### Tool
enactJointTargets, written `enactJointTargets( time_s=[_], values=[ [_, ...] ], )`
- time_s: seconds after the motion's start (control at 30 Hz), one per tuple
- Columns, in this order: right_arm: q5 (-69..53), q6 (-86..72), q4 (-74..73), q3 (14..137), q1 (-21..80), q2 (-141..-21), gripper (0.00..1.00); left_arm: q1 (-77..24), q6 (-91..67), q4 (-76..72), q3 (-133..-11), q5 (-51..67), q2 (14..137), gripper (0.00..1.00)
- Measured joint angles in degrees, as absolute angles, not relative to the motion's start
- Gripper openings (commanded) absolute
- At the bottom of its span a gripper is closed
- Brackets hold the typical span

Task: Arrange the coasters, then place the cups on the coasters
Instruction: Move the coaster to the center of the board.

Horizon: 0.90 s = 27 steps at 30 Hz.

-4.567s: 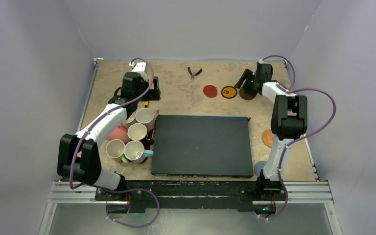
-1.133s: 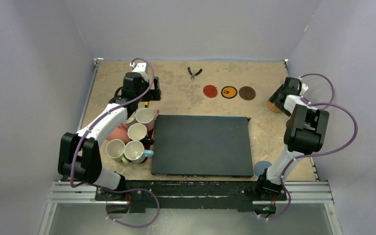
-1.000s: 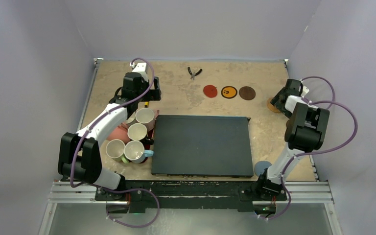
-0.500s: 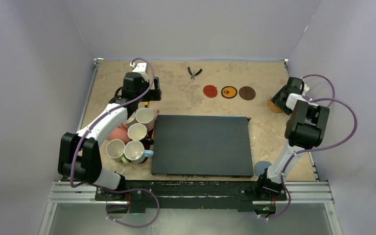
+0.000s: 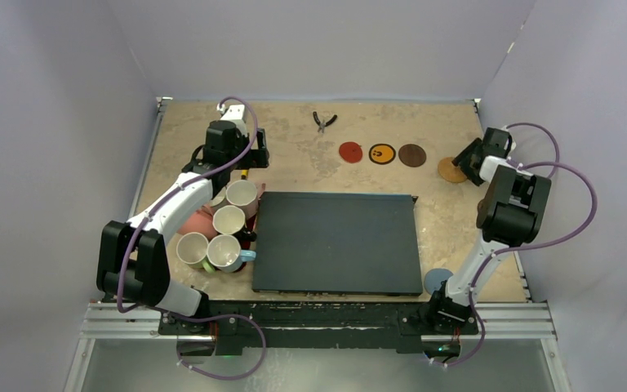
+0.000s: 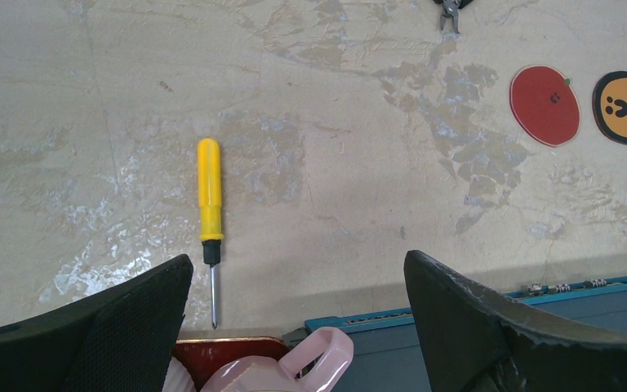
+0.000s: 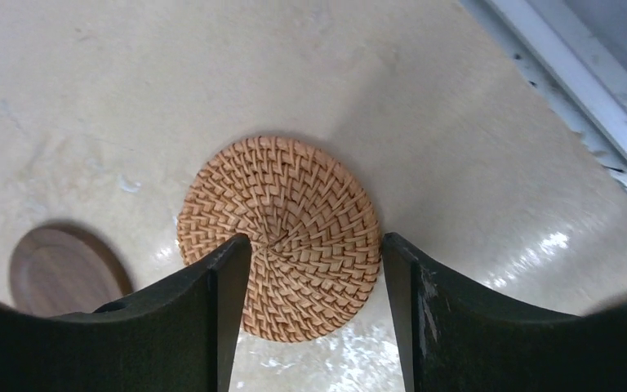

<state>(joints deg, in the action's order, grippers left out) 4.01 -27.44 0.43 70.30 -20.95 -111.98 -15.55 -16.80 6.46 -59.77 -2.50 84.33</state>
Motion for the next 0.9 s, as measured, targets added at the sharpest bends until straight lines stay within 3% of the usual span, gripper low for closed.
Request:
enactJointTargets(
  time_s=[0.4,0.5,0.73,0.9],
  values=[
    [0.3,-31.03,3.31,81.65,-21.02,-121.25,0.6,-15.57,-16.8,6.39,-59.77,-2.55,84.93,0.96],
    [0.49,-31.31,3.22,82.21,-21.02,-121.54,0.65,-15.57,-16.78,6.39,-59.77,-2.55,85.25,0.96],
    [3.01,-28.14,1.08,77.08,-20.73,-116.66,0.89,-15.57,-16.8,6.42,-59.77,-2.52,85.45,0.96],
    [3.44,-24.25,-2.35,71.66,-20.6,-111.5,0.91,-15.57,-16.8,6.39,-59.77,-2.33,85.45,0.96]
  ],
)
